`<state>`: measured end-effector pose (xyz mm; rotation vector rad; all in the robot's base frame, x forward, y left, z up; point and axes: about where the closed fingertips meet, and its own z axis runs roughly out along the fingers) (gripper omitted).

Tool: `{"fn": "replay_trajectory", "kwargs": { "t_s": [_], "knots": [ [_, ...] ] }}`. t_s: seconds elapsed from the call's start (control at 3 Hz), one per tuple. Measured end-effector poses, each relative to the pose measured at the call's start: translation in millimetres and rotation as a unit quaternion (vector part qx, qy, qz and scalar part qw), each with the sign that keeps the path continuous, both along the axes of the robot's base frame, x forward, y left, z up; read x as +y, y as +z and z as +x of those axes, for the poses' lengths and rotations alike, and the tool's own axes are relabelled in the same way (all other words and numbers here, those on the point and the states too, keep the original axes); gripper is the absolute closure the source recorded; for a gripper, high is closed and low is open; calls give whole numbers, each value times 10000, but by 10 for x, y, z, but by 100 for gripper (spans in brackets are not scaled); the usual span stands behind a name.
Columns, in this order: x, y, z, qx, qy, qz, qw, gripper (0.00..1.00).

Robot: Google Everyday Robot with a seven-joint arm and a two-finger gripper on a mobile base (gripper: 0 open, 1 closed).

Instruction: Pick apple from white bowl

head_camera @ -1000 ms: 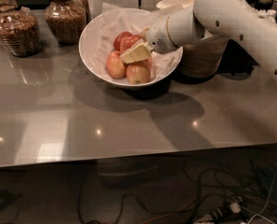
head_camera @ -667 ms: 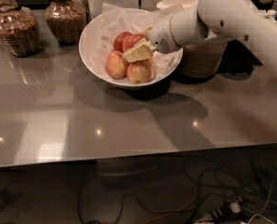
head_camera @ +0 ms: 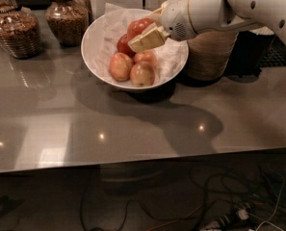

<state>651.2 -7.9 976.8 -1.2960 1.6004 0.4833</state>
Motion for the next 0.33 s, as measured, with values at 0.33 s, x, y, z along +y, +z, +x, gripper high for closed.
{"fn": "replay_trajectory", "kwargs": {
  "t_s": [0.33],
  "knots": [
    [-205, 154, -310, 88, 116, -84, 9999, 100]
  ]
}}
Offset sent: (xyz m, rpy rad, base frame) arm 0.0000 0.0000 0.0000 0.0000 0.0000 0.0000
